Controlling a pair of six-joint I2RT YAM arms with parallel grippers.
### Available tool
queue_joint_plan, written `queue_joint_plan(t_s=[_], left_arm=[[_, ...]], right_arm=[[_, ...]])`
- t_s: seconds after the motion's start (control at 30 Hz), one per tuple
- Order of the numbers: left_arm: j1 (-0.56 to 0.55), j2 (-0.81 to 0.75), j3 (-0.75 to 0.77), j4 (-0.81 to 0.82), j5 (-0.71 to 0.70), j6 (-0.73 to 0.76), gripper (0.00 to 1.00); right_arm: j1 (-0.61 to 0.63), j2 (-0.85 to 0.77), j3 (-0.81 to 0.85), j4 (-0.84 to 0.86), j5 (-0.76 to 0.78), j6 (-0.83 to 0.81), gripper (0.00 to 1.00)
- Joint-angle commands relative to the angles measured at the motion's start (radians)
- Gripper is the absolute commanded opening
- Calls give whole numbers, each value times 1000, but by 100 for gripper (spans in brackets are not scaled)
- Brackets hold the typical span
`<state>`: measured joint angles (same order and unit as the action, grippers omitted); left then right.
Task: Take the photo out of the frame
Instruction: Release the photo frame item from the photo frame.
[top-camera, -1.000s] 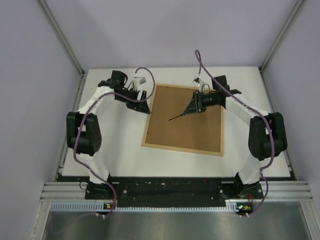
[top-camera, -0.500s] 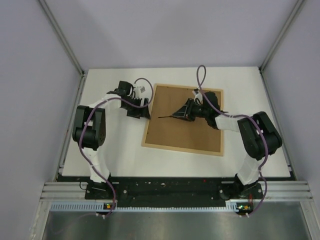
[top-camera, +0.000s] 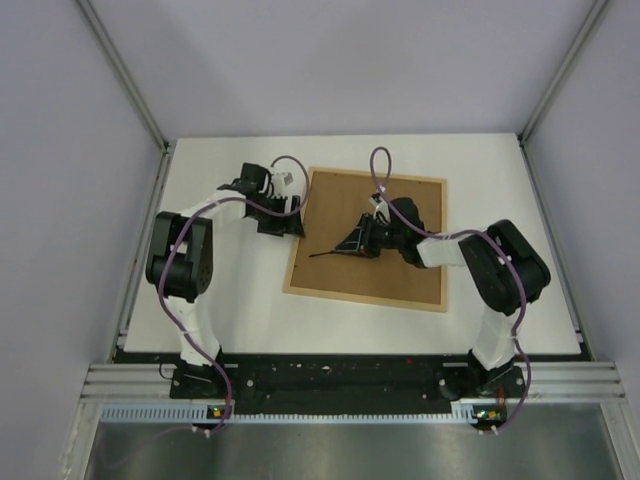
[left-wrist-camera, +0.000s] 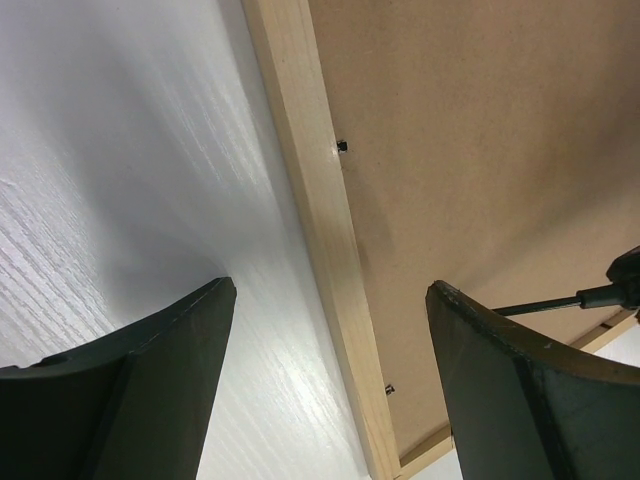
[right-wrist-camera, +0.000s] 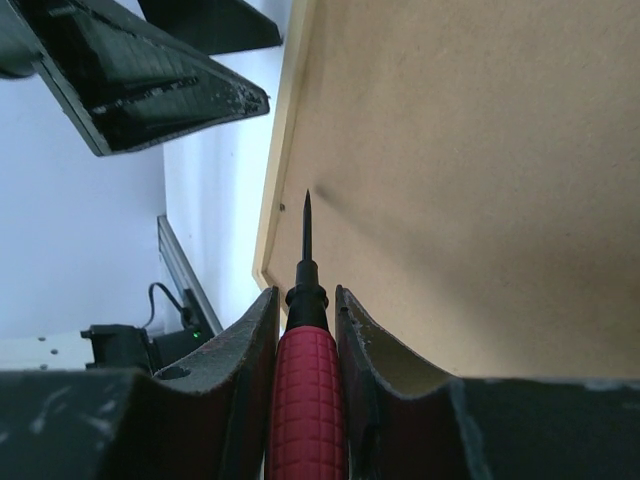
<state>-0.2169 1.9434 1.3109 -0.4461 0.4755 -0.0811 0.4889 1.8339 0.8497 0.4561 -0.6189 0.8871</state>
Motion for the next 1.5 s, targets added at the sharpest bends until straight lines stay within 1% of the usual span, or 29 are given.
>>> queue_joint_plan(t_s=[0.0, 0.13, 0.27, 0.33, 0.57, 0.67, 0.7, 0.83, 1.17, 1.47], left_arm=[[-1, -40, -18, -19, 32, 6, 84], [1, -73, -32, -43, 74, 44, 84], [1, -101, -50, -63, 84, 67, 85], [2, -110, -58, -72, 91, 72, 88], [2, -121, -85, -72, 117, 72, 91], [2, -120, -99, -66, 121, 69, 94], [2, -123, -102, -66, 123, 66, 97], [2, -129, -110, -63, 123, 61, 98], [1, -136, -176, -16, 127, 15, 98], [2, -107, -214, 29, 103, -37, 98]], right_arm=[[51, -32, -1, 42, 5, -56, 0], [79, -7, 3, 58, -5, -56, 0], [93, 21, 12, 56, -5, -51, 0], [97, 30, 15, 58, -2, -48, 0], [111, 73, 31, 64, 4, -31, 0], [116, 80, 35, 65, 10, -24, 0], [116, 84, 37, 59, 15, -25, 0], [117, 93, 43, 55, 18, -24, 0], [134, 134, 60, 44, 27, -19, 0], [135, 172, 25, 75, 41, -5, 0]])
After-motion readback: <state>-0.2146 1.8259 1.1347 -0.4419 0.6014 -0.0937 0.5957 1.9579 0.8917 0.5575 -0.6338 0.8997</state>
